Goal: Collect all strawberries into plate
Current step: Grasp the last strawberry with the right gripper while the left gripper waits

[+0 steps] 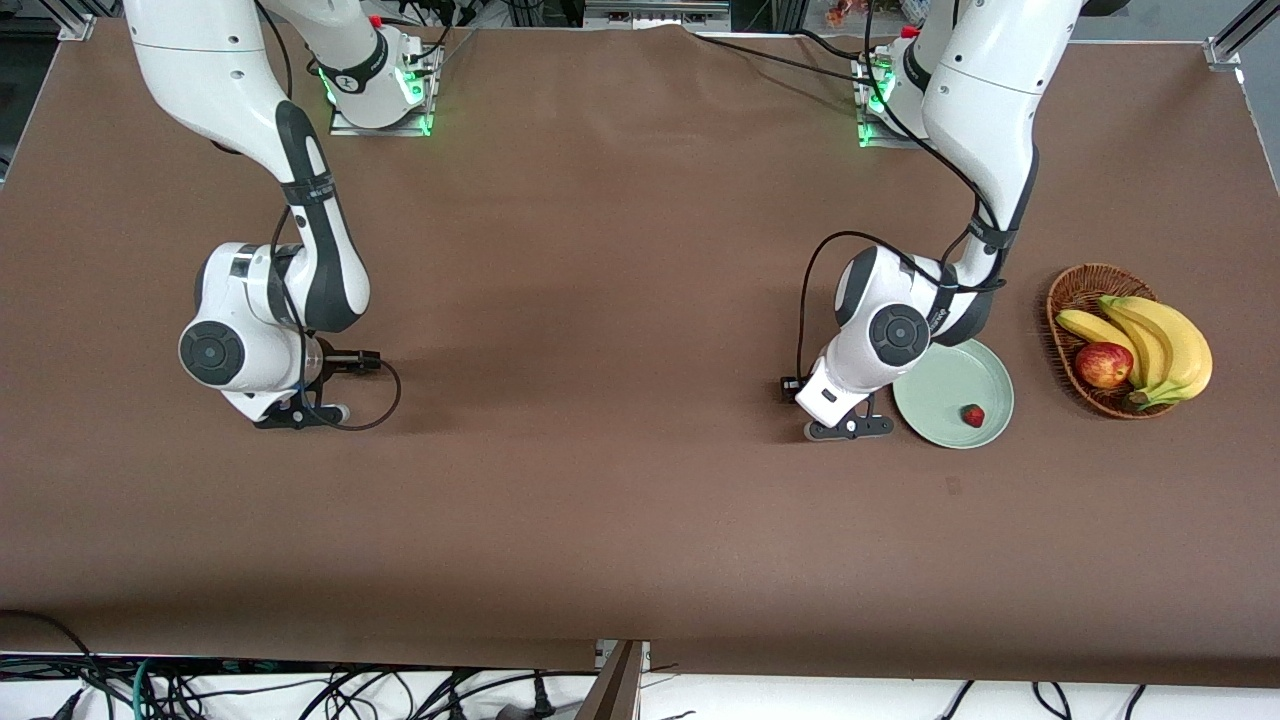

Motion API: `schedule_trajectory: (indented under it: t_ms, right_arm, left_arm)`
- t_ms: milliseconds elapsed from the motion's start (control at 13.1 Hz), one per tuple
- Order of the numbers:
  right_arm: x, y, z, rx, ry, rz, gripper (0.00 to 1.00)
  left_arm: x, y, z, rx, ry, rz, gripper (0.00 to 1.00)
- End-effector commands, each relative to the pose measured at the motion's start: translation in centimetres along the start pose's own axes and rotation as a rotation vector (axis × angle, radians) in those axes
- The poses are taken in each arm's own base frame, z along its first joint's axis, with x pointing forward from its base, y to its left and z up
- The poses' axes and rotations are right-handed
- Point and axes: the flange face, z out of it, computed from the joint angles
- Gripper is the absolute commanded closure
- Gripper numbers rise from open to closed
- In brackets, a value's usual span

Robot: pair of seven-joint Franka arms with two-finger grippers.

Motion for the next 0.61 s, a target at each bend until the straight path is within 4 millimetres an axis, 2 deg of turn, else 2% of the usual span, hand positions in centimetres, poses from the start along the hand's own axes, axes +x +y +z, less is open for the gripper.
schedule_trajectory:
  t_ms: [0,76,229,305,457,534]
  right_arm:
    - [-2.2,0.0,0.9,0.035,0.029,0.008,0.0]
    - [-2.2,0.0,1.0,0.033,0.037,0.007,0.0]
    - [-2.4,0.0,1.3,0.034,0.03,0.007,0.03]
    - [-2.5,-0.2,1.4,0.035,0.027,0.005,0.11]
    - [-2.3,-0.3,1.5,0.033,0.029,0.004,0.25]
    - [-2.2,-0.3,1.5,0.04,0.036,0.011,0.25]
  left_arm:
    - [0.5,0.4,0.8,0.006,0.026,0.003,0.53]
    - [0.4,0.3,0.9,0.009,0.019,0.0,0.51]
    - [0.0,0.7,0.5,0.009,0.017,-0.025,0.4]
    - [-0.4,1.3,0.8,0.012,0.011,-0.035,0.4]
    - [-1.0,1.8,1.1,0.019,-0.007,-0.041,0.42]
    - [-1.3,1.7,1.3,0.029,-0.028,-0.04,0.52]
